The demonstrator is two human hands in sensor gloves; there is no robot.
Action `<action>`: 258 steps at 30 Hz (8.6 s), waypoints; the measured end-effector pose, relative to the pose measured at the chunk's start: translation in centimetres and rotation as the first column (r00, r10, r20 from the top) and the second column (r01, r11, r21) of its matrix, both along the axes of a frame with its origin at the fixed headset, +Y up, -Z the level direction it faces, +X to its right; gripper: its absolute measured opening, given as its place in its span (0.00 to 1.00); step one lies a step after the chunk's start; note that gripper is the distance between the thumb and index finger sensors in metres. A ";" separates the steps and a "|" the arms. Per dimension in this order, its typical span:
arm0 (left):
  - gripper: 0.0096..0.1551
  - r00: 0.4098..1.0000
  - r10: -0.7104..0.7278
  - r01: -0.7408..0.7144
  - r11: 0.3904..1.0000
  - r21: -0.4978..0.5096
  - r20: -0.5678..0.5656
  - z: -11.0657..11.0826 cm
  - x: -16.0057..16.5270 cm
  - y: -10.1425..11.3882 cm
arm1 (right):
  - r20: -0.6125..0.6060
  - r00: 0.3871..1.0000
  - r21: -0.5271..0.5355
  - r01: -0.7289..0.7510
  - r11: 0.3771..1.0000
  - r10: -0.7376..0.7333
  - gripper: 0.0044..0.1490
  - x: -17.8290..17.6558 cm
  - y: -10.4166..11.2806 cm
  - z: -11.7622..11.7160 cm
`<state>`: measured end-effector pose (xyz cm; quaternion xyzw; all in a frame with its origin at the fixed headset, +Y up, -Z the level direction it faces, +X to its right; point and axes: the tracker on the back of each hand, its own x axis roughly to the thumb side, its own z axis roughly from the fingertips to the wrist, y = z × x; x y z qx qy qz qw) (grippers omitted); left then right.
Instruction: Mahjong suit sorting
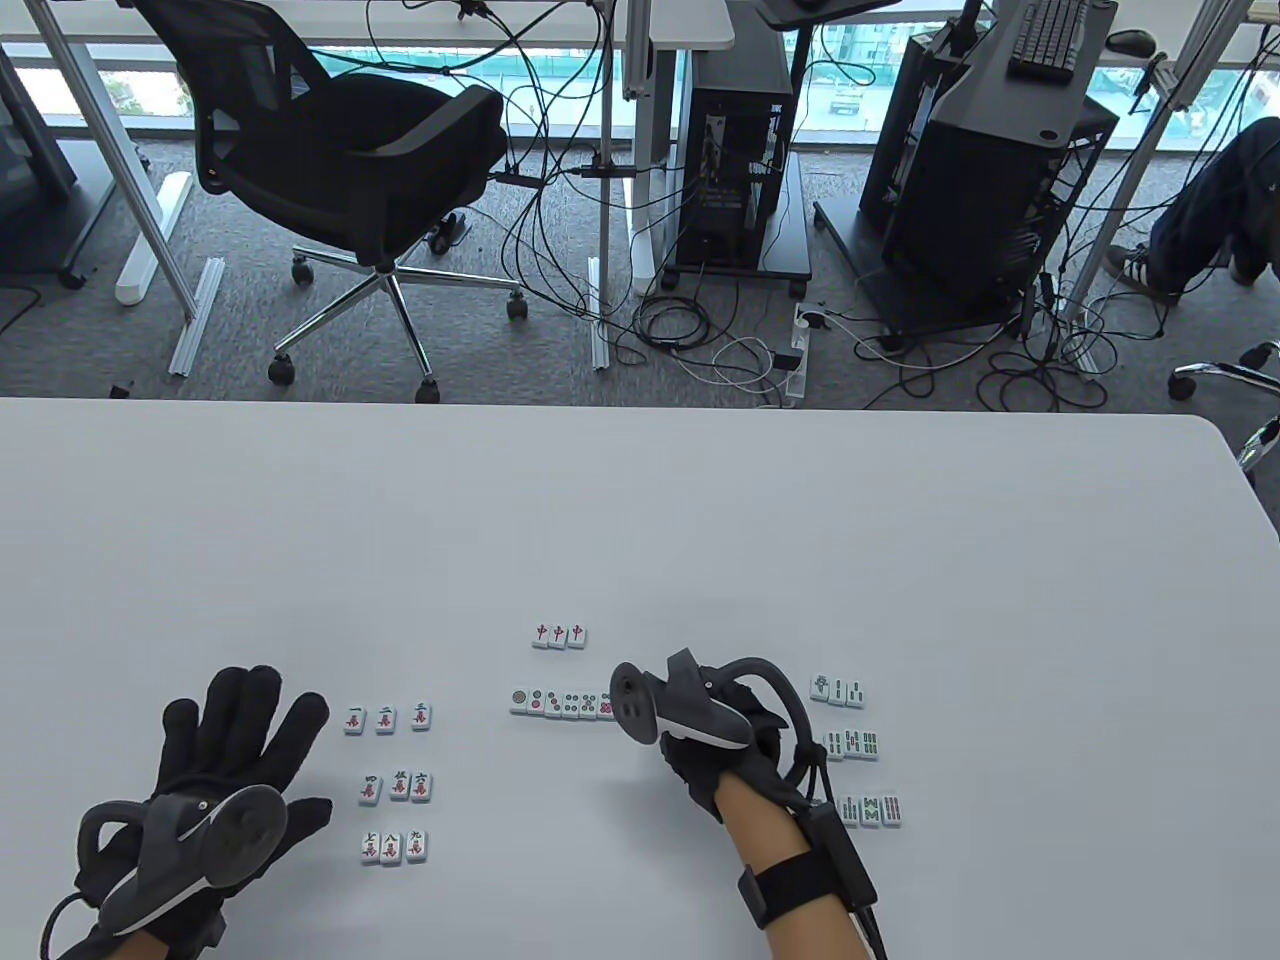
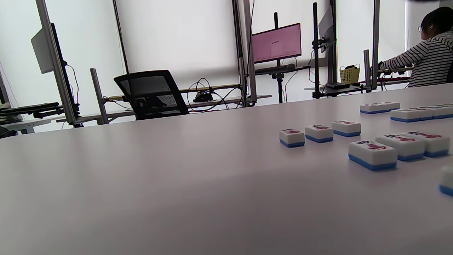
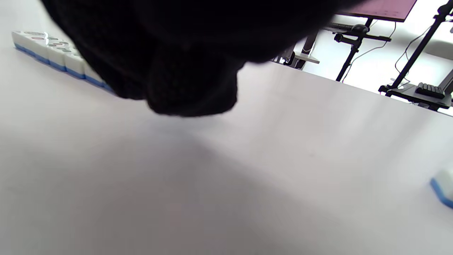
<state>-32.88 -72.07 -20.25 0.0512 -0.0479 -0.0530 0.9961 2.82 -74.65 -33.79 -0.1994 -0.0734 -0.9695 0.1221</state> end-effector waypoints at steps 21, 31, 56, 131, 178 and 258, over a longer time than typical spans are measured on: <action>0.53 1.000 0.009 -0.009 0.999 0.032 0.012 0.2 0.0 0.7 | -0.007 0.998 -0.011 -0.057 0.998 0.056 0.44 -1.2 0.1 0.1; 0.53 1.000 -0.009 0.009 1.000 0.016 0.004 0.2 0.2 0.7 | 0.151 0.985 -0.033 -0.078 0.996 0.082 0.44 7.7 4.9 3.1; 0.52 0.998 -0.055 0.056 0.998 0.024 -0.035 0.3 0.4 0.7 | -0.029 0.889 -0.191 -0.455 0.870 0.458 0.38 7.5 -1.7 5.2; 0.44 0.881 -0.472 0.468 0.868 -0.168 0.020 -10.2 6.5 0.5 | -0.005 0.887 0.425 0.420 0.802 -0.462 0.53 19.6 5.0 12.1; 0.35 0.767 -0.560 0.625 0.762 -0.167 0.315 -7.6 22.9 -2.8 | -0.055 0.857 0.361 0.496 0.790 -0.513 0.55 19.4 4.7 12.2; 0.34 0.893 -0.349 0.409 0.892 -0.190 0.285 -8.6 22.6 -2.9 | -0.033 0.865 0.306 0.485 0.819 -0.500 0.56 18.8 3.3 11.8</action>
